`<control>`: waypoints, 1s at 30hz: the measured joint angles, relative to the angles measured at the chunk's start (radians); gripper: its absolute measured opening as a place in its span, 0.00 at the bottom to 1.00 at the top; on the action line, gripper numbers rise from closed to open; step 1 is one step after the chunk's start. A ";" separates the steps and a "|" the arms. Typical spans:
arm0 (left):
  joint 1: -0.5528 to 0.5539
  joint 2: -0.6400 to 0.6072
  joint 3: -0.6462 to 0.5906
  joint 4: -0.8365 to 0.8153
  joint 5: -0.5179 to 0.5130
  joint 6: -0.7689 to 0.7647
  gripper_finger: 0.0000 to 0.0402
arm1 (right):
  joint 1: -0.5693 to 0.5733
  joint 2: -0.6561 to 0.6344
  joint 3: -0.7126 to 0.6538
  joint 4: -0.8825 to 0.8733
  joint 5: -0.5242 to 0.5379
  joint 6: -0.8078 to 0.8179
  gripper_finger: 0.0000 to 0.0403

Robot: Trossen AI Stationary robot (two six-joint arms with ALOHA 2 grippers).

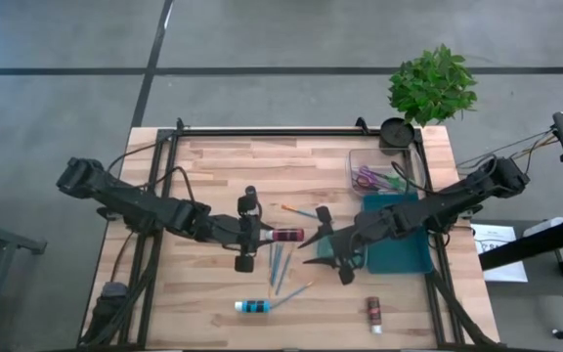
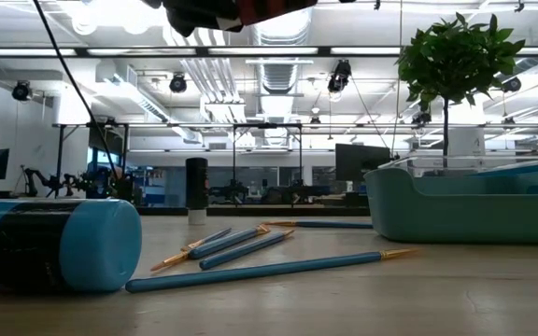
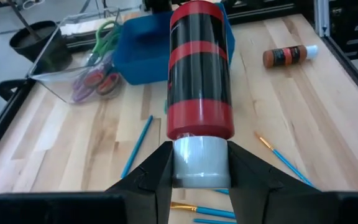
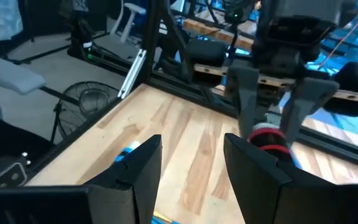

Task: Pick & Place Paint Supplies
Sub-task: Put the red paint bottle into the green bin

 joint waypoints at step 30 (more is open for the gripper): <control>-0.005 0.004 -0.013 0.050 0.076 -0.007 0.30 | 0.023 0.001 0.009 0.013 0.168 -0.157 0.42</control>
